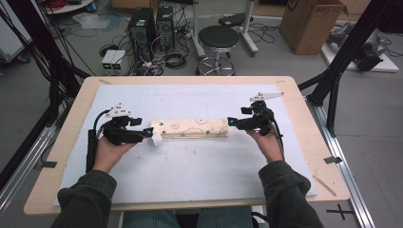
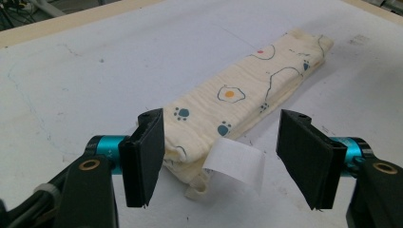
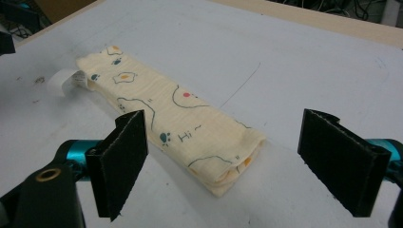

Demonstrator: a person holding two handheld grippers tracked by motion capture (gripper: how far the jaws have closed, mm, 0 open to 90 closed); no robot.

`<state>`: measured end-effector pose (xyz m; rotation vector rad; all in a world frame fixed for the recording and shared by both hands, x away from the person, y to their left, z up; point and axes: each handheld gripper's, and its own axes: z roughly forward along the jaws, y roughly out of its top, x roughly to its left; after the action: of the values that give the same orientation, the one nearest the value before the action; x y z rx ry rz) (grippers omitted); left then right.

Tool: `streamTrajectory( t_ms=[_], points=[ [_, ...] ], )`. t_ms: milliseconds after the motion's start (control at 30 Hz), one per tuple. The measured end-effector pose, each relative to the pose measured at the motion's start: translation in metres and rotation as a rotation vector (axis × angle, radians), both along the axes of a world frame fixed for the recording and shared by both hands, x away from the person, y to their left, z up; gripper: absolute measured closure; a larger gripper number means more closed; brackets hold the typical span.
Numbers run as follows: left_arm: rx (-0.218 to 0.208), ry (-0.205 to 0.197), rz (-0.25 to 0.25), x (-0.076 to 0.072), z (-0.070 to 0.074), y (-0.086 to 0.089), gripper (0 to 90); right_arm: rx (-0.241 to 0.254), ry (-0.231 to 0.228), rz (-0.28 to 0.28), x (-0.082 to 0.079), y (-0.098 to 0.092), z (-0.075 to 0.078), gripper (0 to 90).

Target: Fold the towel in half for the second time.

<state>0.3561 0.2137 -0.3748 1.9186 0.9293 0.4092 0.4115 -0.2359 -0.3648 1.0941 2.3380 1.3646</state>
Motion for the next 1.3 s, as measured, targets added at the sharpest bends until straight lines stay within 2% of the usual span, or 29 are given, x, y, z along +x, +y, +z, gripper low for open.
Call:
streamTrajectory(
  t_ms=[333, 500, 800, 1233, 1300],
  points=[
    [0.007, -0.065, -0.003, -0.021, 0.007, 0.008, 33.8, -0.014, -0.033, -0.009, -0.017, -0.013, 0.007, 13.6],
    [-0.002, -0.054, 0.010, -0.029, 0.003, 0.017, 33.0, -0.008, -0.031, -0.028, -0.025, -0.022, 0.004, 12.9],
    [0.018, -0.047, 0.024, -0.040, -0.003, 0.029, 31.7, -0.008, -0.032, -0.044, -0.036, -0.037, -0.004, 12.5],
    [0.039, -0.056, 0.029, -0.053, -0.006, 0.032, 30.2, -0.019, -0.056, -0.062, -0.053, -0.051, -0.014, 12.3],
    [0.042, -0.053, 0.030, -0.055, -0.009, 0.032, 29.4, -0.016, -0.049, -0.065, -0.056, -0.053, -0.015, 12.2]
  ],
)
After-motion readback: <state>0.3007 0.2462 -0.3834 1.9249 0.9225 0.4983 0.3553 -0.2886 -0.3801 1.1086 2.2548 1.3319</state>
